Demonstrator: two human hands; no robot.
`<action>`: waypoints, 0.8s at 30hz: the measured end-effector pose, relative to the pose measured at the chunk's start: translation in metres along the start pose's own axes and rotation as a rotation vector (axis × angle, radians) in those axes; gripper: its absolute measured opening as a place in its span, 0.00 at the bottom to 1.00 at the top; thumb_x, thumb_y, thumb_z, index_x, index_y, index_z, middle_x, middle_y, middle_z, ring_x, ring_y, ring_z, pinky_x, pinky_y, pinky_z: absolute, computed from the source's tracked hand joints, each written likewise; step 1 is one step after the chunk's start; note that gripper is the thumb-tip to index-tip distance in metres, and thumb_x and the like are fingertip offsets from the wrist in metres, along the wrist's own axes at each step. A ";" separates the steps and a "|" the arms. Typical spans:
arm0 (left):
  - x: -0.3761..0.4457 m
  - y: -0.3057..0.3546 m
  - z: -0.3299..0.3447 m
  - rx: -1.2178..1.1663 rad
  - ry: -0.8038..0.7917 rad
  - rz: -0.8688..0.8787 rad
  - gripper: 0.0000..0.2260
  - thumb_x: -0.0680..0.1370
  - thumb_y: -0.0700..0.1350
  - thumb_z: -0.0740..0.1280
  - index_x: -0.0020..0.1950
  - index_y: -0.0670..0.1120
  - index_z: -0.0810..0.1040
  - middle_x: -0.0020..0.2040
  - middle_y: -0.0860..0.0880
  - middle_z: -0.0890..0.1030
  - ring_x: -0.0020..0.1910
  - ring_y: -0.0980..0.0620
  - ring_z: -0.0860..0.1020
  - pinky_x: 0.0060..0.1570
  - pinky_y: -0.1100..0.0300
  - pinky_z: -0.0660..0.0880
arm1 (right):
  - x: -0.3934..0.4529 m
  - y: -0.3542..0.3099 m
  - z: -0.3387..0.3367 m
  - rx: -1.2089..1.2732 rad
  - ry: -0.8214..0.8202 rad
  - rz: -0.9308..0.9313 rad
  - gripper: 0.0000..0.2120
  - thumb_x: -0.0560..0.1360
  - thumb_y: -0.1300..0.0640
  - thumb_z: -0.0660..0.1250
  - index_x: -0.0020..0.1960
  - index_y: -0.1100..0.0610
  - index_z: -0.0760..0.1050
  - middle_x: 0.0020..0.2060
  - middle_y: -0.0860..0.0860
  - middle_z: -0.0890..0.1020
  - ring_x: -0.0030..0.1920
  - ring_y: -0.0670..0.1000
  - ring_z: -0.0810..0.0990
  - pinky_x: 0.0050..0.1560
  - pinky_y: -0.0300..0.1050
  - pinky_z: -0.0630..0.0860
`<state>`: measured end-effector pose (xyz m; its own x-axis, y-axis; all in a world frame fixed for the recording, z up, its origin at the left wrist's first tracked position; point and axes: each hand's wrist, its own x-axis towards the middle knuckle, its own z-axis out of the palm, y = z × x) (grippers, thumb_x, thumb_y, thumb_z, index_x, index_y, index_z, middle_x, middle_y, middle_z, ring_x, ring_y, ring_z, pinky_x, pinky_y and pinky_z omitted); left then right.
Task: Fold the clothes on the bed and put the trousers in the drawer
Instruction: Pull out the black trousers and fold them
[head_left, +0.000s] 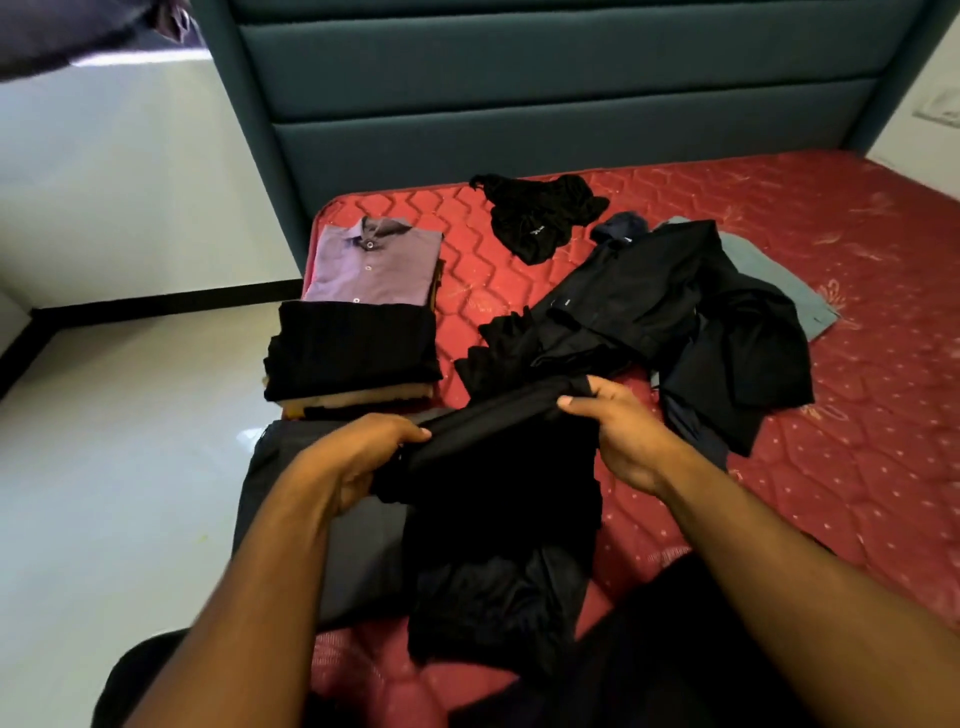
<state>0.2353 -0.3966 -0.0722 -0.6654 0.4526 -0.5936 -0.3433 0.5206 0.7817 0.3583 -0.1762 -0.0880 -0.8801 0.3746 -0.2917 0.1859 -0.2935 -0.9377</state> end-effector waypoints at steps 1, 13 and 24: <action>-0.007 -0.005 0.001 -0.064 -0.043 -0.011 0.08 0.78 0.41 0.65 0.39 0.46 0.77 0.36 0.45 0.76 0.32 0.50 0.73 0.28 0.61 0.68 | -0.005 0.002 0.005 0.105 0.024 -0.032 0.11 0.76 0.71 0.59 0.44 0.59 0.77 0.36 0.51 0.83 0.36 0.48 0.81 0.36 0.37 0.77; -0.060 0.139 -0.006 -0.301 -0.173 0.310 0.09 0.75 0.46 0.69 0.37 0.45 0.84 0.37 0.46 0.84 0.34 0.51 0.82 0.39 0.59 0.80 | -0.023 -0.171 0.041 0.012 0.023 -0.463 0.05 0.73 0.69 0.68 0.43 0.61 0.77 0.35 0.54 0.83 0.35 0.51 0.82 0.39 0.43 0.81; -0.120 0.301 -0.028 -0.479 -0.072 0.864 0.28 0.73 0.22 0.58 0.62 0.51 0.73 0.47 0.42 0.77 0.37 0.47 0.80 0.34 0.55 0.81 | -0.043 -0.309 0.035 -0.102 -0.177 -0.299 0.12 0.74 0.50 0.66 0.47 0.58 0.82 0.42 0.53 0.86 0.38 0.50 0.84 0.45 0.43 0.80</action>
<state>0.1927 -0.3145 0.2399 -0.7771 0.5902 0.2188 -0.0017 -0.3496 0.9369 0.3233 -0.1322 0.2213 -0.9626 0.2695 0.0275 -0.0568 -0.1015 -0.9932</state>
